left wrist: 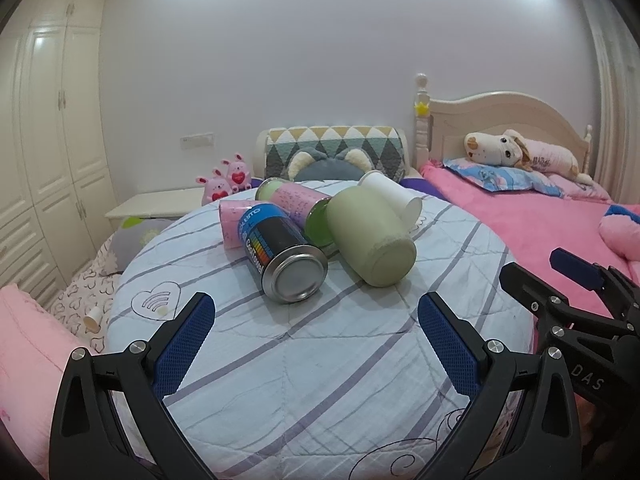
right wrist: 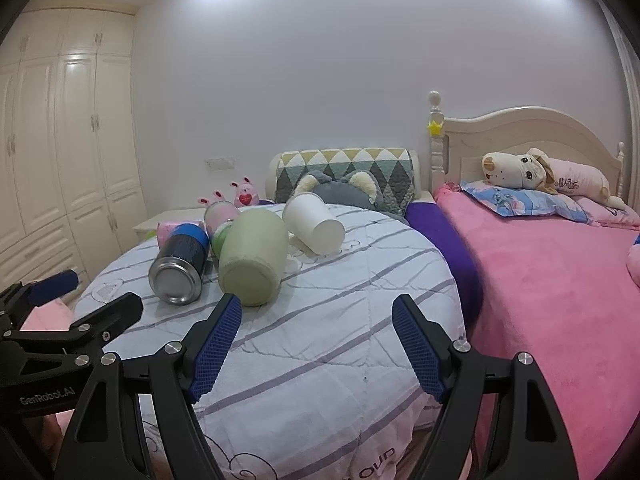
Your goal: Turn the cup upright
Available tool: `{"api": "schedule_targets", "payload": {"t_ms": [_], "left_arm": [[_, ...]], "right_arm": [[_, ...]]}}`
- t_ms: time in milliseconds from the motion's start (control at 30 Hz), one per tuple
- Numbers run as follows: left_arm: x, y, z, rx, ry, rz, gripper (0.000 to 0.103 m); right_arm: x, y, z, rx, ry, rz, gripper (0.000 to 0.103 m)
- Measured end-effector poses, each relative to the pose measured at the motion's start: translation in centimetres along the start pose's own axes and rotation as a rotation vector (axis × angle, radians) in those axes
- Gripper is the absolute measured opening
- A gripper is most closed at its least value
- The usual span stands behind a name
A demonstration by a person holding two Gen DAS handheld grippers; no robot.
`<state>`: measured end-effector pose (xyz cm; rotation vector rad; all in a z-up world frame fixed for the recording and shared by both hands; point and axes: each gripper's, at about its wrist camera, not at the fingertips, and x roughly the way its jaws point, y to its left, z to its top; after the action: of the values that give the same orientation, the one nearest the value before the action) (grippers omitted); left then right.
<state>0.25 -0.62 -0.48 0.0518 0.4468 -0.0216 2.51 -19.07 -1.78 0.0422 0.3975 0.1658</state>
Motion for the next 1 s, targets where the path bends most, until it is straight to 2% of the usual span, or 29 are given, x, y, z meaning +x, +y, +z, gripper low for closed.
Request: {"api": "schedule_targets", "payload": {"t_ms": [1000], "left_arm": [[0.23,0.24,0.15,-0.006,0.008,-0.002,0.103]], "right_arm": [[-0.20,0.48,0.20,-0.007,-0.012,0.008,0.079]]}}
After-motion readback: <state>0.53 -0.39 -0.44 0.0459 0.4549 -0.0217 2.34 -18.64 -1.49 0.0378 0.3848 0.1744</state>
